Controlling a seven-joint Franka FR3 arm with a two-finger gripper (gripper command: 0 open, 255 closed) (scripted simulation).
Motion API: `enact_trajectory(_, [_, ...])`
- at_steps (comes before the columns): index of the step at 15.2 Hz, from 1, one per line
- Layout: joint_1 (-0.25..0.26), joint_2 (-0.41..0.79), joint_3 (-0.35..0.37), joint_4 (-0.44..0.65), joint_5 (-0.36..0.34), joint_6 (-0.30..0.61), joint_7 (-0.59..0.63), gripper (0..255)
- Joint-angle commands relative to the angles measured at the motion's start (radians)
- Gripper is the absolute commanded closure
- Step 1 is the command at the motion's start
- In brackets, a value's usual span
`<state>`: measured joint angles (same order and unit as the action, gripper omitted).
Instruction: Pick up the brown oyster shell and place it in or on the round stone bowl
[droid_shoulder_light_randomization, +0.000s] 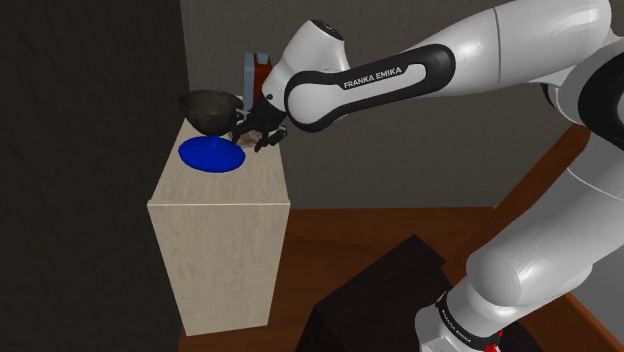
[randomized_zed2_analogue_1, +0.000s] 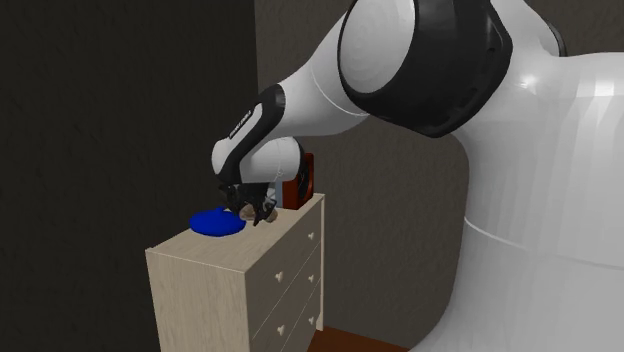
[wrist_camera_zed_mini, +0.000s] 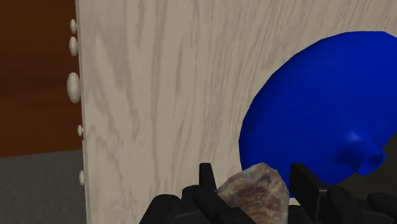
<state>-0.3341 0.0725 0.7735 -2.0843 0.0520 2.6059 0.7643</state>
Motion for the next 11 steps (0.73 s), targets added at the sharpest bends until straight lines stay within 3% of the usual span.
enact_trajectory(1, [-0.003, -0.013, 0.002, 0.011, 0.015, -0.021, -0.009, 255])
enact_trajectory(11, [-0.014, -0.072, 0.001, 0.099, 0.07, -0.153, -0.038, 255])
